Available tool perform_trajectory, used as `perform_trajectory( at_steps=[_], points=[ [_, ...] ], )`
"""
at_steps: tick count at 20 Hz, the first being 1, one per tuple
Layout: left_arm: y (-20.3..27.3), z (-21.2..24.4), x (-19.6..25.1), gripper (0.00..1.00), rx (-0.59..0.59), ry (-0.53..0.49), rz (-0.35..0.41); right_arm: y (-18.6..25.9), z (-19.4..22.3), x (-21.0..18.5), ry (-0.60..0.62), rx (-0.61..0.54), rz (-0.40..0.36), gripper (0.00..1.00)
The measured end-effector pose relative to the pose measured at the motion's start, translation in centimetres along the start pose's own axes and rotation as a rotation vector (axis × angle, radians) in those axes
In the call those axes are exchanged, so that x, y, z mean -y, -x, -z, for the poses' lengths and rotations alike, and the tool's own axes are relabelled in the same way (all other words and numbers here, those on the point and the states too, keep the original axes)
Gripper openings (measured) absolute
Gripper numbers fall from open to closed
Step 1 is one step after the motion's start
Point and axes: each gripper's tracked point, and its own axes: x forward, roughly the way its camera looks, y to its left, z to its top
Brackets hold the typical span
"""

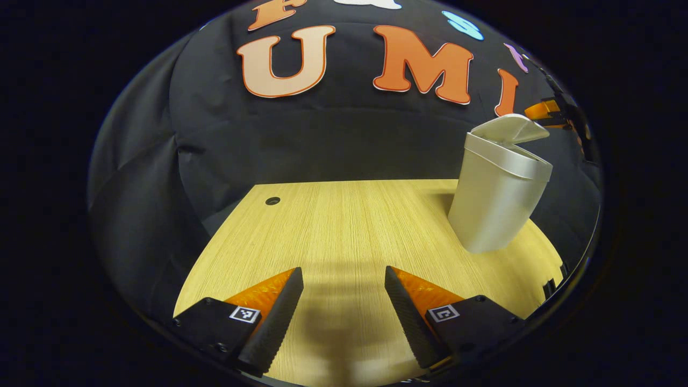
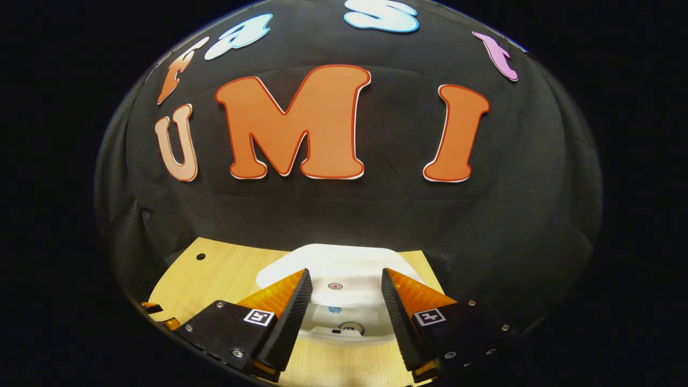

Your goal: Press the lid of the desktop garbage bin to open it, pick up the crumpled paper on the desktop and throw it into the bin, then pick up the pop can on the desktop and drop it into the bin, and finally close the garbage bin lid.

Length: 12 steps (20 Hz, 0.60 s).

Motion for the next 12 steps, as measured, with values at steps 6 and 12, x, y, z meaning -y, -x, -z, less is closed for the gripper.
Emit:
perform_trajectory(
  at_steps=[6, 12],
  points=[
    [0.0, 0.1, 0.1, 0.98, -0.010, -0.018, 0.006, 0.1, 2.9, -0.4, -0.013, -0.065, -0.004, 0.79],
    [0.0, 0.3, 0.1, 0.98, -0.024, -0.028, 0.014, 0.0, 5.7, -0.5, -0.018, -0.127, -0.010, 0.79]
  ],
)
